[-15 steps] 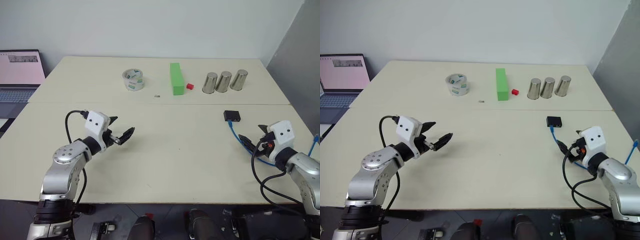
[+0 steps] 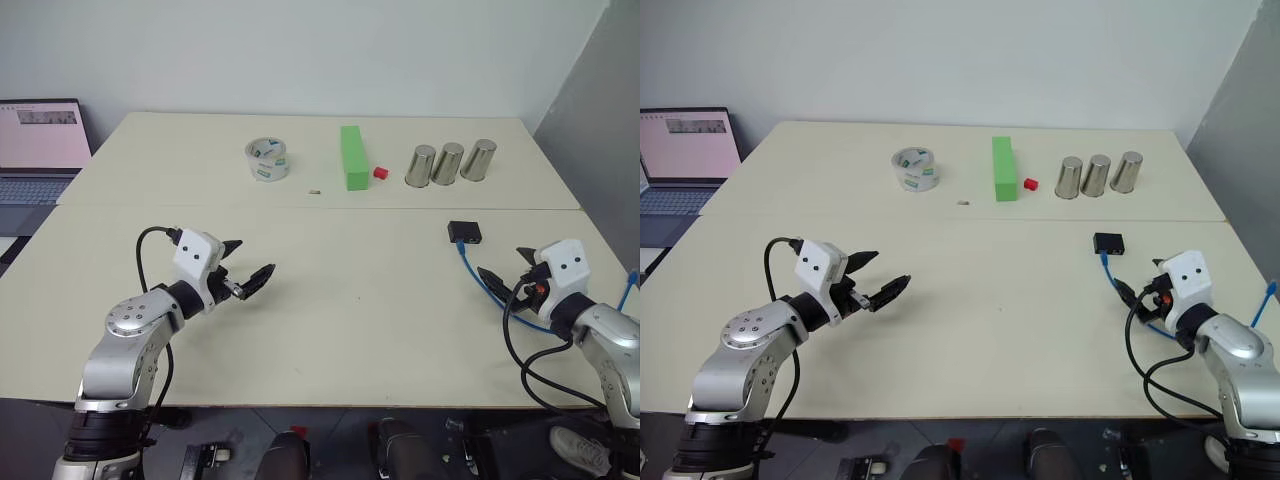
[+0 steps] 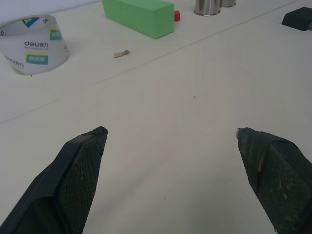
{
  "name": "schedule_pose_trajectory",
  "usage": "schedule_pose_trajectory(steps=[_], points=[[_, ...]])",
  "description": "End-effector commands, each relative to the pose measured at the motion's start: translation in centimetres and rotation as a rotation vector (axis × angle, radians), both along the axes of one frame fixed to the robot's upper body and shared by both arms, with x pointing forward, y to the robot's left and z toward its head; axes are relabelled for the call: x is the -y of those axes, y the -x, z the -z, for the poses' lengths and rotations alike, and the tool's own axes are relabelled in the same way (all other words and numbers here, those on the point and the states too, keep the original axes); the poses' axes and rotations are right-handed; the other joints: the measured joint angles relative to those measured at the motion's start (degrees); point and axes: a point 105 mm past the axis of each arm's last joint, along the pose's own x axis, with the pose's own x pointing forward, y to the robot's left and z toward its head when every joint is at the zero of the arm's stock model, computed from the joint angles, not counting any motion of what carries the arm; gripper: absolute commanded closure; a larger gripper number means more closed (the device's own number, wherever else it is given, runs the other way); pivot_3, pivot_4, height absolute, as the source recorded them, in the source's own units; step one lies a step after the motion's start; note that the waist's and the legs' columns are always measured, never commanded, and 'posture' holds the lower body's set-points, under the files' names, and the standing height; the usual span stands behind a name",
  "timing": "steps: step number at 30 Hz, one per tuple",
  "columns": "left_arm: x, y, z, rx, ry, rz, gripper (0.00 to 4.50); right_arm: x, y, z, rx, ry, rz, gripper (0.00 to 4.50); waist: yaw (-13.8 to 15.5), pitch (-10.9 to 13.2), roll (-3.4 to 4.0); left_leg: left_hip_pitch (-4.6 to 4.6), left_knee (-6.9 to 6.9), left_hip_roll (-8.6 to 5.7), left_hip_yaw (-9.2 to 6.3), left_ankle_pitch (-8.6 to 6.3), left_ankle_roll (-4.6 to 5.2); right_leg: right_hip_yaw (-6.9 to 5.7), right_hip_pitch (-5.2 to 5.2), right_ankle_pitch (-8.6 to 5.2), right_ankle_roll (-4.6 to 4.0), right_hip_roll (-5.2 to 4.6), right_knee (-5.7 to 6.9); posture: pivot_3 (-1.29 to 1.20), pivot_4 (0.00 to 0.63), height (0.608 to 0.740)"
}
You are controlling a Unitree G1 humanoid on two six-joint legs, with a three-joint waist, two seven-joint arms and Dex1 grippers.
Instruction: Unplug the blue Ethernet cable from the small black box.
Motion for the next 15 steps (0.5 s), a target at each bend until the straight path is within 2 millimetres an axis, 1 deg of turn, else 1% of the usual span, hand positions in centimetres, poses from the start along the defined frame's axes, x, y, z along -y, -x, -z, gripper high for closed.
schedule_pose_trajectory(steps=[1, 6, 9, 12, 15], points=[[2.3, 0.7, -1.5, 0.031, 0.029, 0.111, 0.0, 0.4, -0.7, -0.7, 0.022, -0.001, 0.047, 0.08, 0.0, 0.0, 0.0, 0.0, 0.0, 0.0, 0.0, 0.0, 0.0, 0.0, 0.0, 0.0, 0.0, 0.0, -0.01, 0.0, 0.15, 0.74], [5.0, 1.3, -2.4, 0.033, 0.065, 0.259, 0.0, 0.5, -2.1, 0.8, -0.003, -0.026, 0.103, 0.08, -0.06, 0.0, 0.0, 0.01, 0.01, -0.01, 0.01, 0.0, 0.0, 0.01, 0.0, 0.0, 0.0, 0.0, 0.01, 0.0, 0.15, 0.74], [6.5, 1.2, -2.8, 0.04, 0.056, 0.322, 0.0, 0.1, -3.9, 1.7, -0.009, -0.066, 0.139, 0.08, -0.21, 0.0, 0.0, 0.03, 0.01, 0.0, 0.02, 0.0, 0.0, 0.01, 0.0, 0.0, 0.0, 0.02, 0.05, 0.0, 0.15, 0.74], [7.2, 0.9, -3.2, 0.061, 0.044, 0.348, 0.0, 0.1, -5.7, 2.5, -0.028, -0.124, 0.198, 0.08, -0.6, 0.02, 0.03, 0.03, 0.03, -0.03, 0.06, 0.01, 0.01, 0.05, 0.0, 0.02, 0.0, 0.02, 0.07, 0.0, 0.15, 0.74], [7.2, 0.5, -3.4, 0.075, 0.04, 0.344, 0.0, -0.7, -6.9, 2.8, -0.034, -0.141, 0.203, 0.08, -0.72, 0.02, 0.03, 0.03, 0.02, -0.02, 0.03, 0.01, 0.01, 0.04, -0.01, 0.02, -0.01, 0.02, 0.07, 0.0, 0.15, 0.74]])
